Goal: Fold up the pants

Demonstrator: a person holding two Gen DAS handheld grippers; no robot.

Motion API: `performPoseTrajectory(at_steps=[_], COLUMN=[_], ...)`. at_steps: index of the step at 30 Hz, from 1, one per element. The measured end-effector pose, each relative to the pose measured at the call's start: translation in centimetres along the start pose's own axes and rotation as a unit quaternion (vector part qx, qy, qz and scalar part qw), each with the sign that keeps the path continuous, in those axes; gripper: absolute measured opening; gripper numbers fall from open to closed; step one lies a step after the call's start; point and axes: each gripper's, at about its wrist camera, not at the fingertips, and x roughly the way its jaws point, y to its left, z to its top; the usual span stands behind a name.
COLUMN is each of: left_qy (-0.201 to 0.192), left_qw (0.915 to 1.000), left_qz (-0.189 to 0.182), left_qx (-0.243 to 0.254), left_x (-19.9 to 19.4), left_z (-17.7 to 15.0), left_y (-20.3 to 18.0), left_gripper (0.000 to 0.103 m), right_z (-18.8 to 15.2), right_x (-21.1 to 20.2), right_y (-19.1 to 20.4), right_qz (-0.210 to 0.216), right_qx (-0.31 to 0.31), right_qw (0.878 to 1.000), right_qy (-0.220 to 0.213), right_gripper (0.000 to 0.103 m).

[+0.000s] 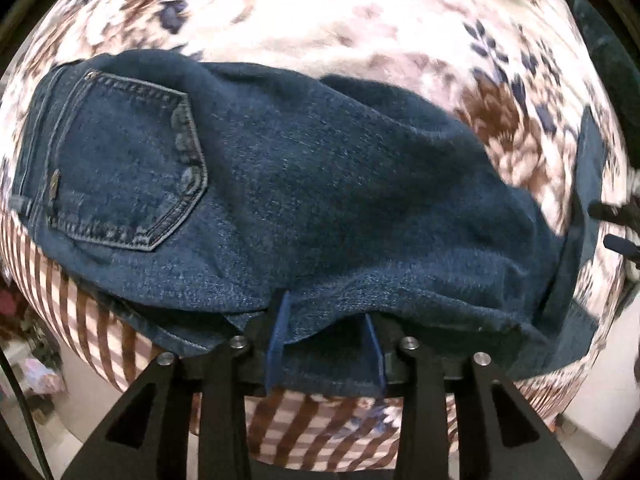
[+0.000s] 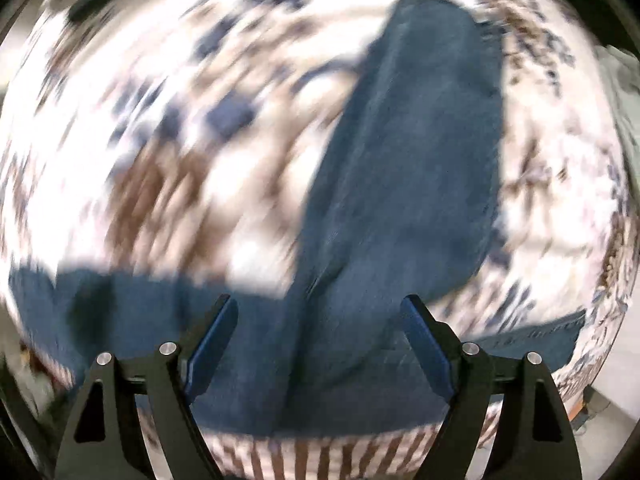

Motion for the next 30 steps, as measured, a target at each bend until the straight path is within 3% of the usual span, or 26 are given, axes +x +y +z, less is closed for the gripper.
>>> performPoseTrajectory(at_steps=[5, 8, 10, 11, 12, 13, 14, 18, 23, 26, 30], left_qy=[-0.057, -0.056, -0.045, -0.035, -0.03, -0.029, -0.028, -0.03, -0.08, -0.113, -0.109], left_qw=[0.9981, 0.9968, 0.9973, 0.9972, 0.9972, 0.9978, 0.9982, 0.9986, 0.9957, 0.9908, 0.9913], left_qz=[0.023, 0.056, 0.058, 0.066, 0.069, 0.06, 0.054, 0.044, 0.039, 0.054, 0.039], left_qx=[-0.006, 0.01, 0.01, 0.008, 0.004, 0.0, -0.006, -0.007, 0.023, 0.05, 0.063], left_x=[-2.0, -2.0, -1.5, -1.2, -1.0, -1.0, -0.8, -0.3, -2.5, -3.6, -3.8], left_z=[-2.0, -2.9, -3.3, -3.5, -3.7, -4.1, -4.4, -5.1, -6.2, -7.3, -7.2], left_y=[-0.3, -1.1, -1.5, -1.5, -1.6, -1.2, -0.9, -0.6, 0.2, 0.2, 1.1], left_gripper=[0.032, 0.034, 0.05, 0.072, 0.082, 0.082, 0.082, 0.082, 0.082, 0.082, 0.083], right_z=[8.0, 11.3, 12.6, 12.8, 12.8, 12.6, 12.0, 8.0, 0.9, -5.9, -13.0], right_x=[2.0, 4.2, 5.1, 4.9, 4.5, 3.9, 3.0, -1.3, -4.6, -3.0, 1.7], right_y=[-2.4, -1.7, -1.2, -1.2, -1.4, -1.6, -2.1, -7.3, -15.7, -19.9, -21.8], right_qz=[-0.02, -0.015, -0.034, -0.037, -0.041, -0.043, -0.034, -0.001, 0.029, 0.027, 0.036], right_qx=[0.065, 0.067, 0.057, 0.06, 0.065, 0.071, 0.081, 0.147, 0.269, 0.335, 0.396], right_qw=[0.998, 0.998, 0.998, 0.997, 0.997, 0.996, 0.995, 0.985, 0.955, 0.934, 0.913], right_qy=[-0.017, 0.004, 0.007, -0.005, -0.019, -0.032, -0.043, -0.093, -0.118, -0.119, -0.091], right_gripper=[0.085, 0.085, 0.085, 0.076, 0.054, 0.038, 0.013, 0.011, 0.011, 0.01, 0.011])
